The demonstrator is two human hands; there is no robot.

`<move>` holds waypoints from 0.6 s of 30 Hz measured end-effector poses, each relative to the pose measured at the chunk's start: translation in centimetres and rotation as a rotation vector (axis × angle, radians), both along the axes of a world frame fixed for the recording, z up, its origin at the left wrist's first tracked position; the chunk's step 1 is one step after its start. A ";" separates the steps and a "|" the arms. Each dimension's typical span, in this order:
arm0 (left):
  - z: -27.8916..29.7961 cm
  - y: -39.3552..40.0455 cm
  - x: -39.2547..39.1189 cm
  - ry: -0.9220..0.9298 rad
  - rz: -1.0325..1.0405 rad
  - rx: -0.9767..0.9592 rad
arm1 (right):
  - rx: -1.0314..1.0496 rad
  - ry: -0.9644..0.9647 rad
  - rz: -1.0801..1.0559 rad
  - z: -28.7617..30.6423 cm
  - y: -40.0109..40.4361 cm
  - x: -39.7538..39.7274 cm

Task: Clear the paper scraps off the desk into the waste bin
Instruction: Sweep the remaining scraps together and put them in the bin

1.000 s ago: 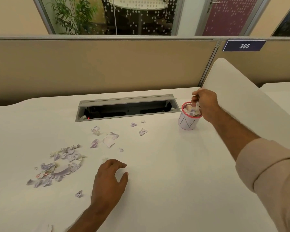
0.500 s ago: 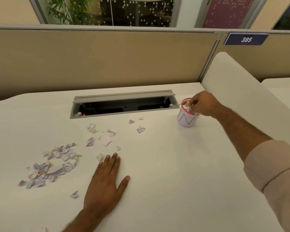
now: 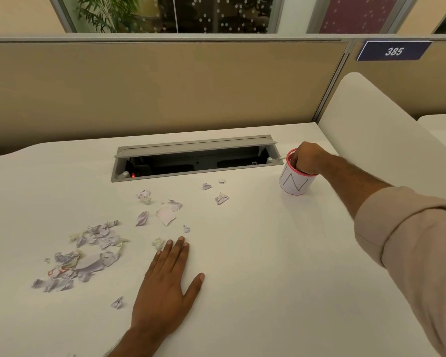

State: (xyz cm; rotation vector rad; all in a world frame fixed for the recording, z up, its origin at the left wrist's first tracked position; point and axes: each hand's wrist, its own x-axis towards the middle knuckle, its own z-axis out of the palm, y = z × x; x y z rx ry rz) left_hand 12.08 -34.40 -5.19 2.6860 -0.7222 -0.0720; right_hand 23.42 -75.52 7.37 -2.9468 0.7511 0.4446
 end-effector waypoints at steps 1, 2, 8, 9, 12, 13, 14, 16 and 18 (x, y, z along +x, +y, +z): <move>0.0 0.0 0.0 -0.002 0.001 0.000 | -0.015 0.009 -0.003 -0.3 0.1 0.2; 0.0 0.0 0.0 -0.003 0.002 0.000 | -0.029 0.023 -0.003 -0.5 0.1 0.3; 0.1 -0.1 0.0 -0.001 0.000 -0.012 | 0.013 0.040 -0.068 -0.6 0.4 0.8; 0.1 0.0 0.0 -0.002 -0.001 -0.011 | 0.036 0.026 -0.080 -0.4 0.5 0.7; 0.1 0.0 0.0 -0.007 0.000 -0.011 | 0.090 0.019 -0.081 0.4 0.3 0.3; 0.0 0.0 0.0 -0.008 0.000 -0.011 | 0.116 0.027 -0.090 0.9 0.2 0.1; 0.0 0.0 0.0 -0.008 0.000 -0.013 | 0.149 0.025 -0.099 1.3 -0.1 -0.1; 0.0 0.0 0.0 -0.007 -0.001 -0.017 | 0.255 -0.059 -0.135 2.2 -0.5 -0.6; 0.0 0.0 0.0 -0.006 0.000 -0.023 | 0.377 -0.217 -0.215 3.3 -0.7 -1.3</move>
